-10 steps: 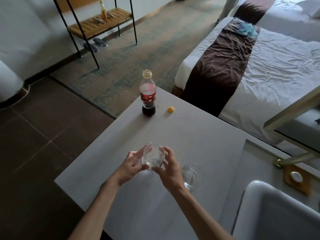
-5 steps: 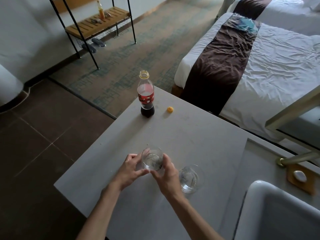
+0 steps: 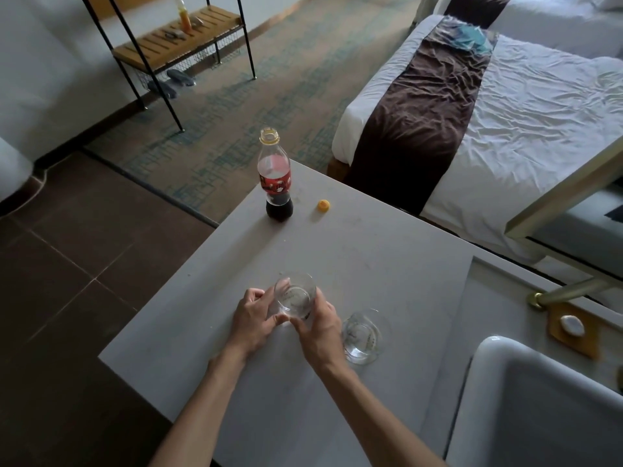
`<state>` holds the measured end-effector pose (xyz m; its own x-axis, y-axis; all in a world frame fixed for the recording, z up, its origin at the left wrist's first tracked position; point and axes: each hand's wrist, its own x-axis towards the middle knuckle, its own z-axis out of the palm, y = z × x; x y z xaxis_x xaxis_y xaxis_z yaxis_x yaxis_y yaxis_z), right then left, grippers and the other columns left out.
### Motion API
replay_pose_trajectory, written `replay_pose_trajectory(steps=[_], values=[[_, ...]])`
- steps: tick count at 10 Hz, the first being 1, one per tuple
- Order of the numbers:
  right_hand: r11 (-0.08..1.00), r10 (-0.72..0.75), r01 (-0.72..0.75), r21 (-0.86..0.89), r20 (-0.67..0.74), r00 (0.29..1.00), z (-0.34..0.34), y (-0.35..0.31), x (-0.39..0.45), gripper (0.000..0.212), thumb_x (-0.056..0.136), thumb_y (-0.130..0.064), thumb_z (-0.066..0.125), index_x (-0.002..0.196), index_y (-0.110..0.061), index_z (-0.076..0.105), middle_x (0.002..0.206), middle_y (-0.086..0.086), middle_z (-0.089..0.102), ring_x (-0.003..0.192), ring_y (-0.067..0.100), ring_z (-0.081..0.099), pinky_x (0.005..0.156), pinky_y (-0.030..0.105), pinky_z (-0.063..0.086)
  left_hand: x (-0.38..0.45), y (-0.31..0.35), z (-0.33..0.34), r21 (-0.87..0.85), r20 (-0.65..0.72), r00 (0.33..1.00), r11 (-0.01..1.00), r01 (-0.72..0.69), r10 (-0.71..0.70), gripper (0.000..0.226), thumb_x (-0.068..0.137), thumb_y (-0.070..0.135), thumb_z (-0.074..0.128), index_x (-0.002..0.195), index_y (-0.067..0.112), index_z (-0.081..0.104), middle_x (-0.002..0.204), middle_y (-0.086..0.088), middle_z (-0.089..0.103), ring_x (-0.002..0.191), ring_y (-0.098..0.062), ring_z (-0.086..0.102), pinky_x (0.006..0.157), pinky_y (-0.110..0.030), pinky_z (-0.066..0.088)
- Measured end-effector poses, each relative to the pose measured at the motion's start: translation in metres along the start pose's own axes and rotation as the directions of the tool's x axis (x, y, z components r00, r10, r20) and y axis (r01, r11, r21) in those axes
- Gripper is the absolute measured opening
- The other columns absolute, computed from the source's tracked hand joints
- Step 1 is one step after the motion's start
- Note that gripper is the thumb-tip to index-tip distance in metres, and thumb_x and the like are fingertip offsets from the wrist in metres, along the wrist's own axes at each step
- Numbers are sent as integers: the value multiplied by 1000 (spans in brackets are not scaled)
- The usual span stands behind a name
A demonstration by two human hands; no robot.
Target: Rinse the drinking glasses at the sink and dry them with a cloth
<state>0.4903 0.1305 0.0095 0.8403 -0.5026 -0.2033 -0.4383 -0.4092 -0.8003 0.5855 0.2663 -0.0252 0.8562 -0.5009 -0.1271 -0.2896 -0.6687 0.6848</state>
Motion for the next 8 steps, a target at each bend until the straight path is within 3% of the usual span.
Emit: replay_pose_trajectory(steps=[1,2,3,4,5,6,7,8], values=[[1000,0,0,13,5,1000,-1,-2,-4,63,79,-40,73,136,-25,48,116,-2,64,110,13,57,93,24,46,2,-3,-6,-79,85,996,997,-14,21,104,59,93,50,148,40,43,114,-9,61,96,-9,42,87,-8,37],[999,-26,26,34,1,1000,-2,-7,-9,59,77,-44,74,129,-27,53,112,-5,66,105,11,59,90,21,45,-1,0,-17,-132,125,992,991,-4,21,114,51,98,50,148,38,43,112,-11,57,104,-14,48,89,-3,35],[998,-43,43,44,-2,999,-4,-10,-11,51,75,-43,75,121,-30,56,106,-10,68,98,8,62,87,21,49,-3,5,-27,-132,150,989,991,17,3,99,57,81,66,145,41,45,117,-10,57,114,-18,52,98,-16,38],[998,-47,46,38,25,999,-9,-14,-11,45,77,-32,74,118,-31,57,104,-11,68,95,6,63,77,3,40,-7,11,-31,-126,157,987,991,43,-23,80,72,46,80,144,39,47,123,-11,58,121,-22,53,100,-20,37],[999,-20,18,28,76,997,-14,-18,-13,51,80,-31,70,127,-28,52,113,-6,68,103,11,63,76,3,38,-15,19,-31,-107,107,991,990,96,-84,75,80,21,83,146,29,49,126,-13,59,123,-24,54,101,-19,37],[999,33,-34,8,144,989,-19,-21,-20,68,85,-35,68,143,-16,39,130,3,62,121,21,57,87,17,38,-31,30,-28,-133,19,989,980,146,-145,68,81,17,81,143,20,54,121,-7,62,121,-20,55,100,-19,37],[991,123,-132,24,222,967,-28,-18,-31,62,89,-33,67,142,-15,40,130,-4,56,125,16,52,95,20,37,-48,29,-18,-202,-78,970,957,210,-229,60,82,10,79,138,13,58,122,-3,65,123,-20,55,106,-25,38],[966,206,-240,93,276,939,-38,-17,-47,61,91,-33,64,143,-11,41,136,-2,51,130,15,48,106,24,37,-69,32,-12,-266,-140,952,936,230,-274,46,84,5,74,128,9,63,122,-9,70,118,-27,62,105,-37,47]])
